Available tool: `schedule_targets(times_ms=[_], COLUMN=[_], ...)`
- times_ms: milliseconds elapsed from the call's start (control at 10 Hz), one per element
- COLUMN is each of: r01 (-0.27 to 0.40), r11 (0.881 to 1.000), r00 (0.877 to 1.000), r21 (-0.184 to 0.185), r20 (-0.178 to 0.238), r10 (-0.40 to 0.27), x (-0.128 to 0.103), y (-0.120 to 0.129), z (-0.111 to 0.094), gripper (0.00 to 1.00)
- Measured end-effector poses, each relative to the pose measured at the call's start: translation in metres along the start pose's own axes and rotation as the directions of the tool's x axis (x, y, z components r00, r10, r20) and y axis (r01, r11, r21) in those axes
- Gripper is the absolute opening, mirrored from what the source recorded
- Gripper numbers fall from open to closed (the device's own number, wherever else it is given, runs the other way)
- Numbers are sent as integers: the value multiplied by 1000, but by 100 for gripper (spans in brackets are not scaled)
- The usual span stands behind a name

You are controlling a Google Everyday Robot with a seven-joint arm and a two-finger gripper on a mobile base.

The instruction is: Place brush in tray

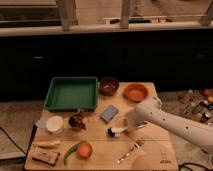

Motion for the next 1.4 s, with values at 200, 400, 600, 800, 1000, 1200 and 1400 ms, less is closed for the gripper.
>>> schedule_targets(times_ms=[200,400,600,800,1000,1200,1400], r01=[-1,-2,-3,-3,-3,-4,-2], r11=[1000,1000,1000,1000,1000,1000,1000], r00=[1000,1000,1000,1000,1000,1000,1000], r21=[-3,-2,-1,-5,-3,1,0], r20=[0,-1,-1,-4,-4,-4,-2], r10=[1,2,3,3,3,4,2], x=[1,1,2,2,3,4,3], y=[1,1,1,2,1,2,0], z=[-2,-2,-3,-3,-4,-7,-7], gripper=[80,80,74,56,37,13,1])
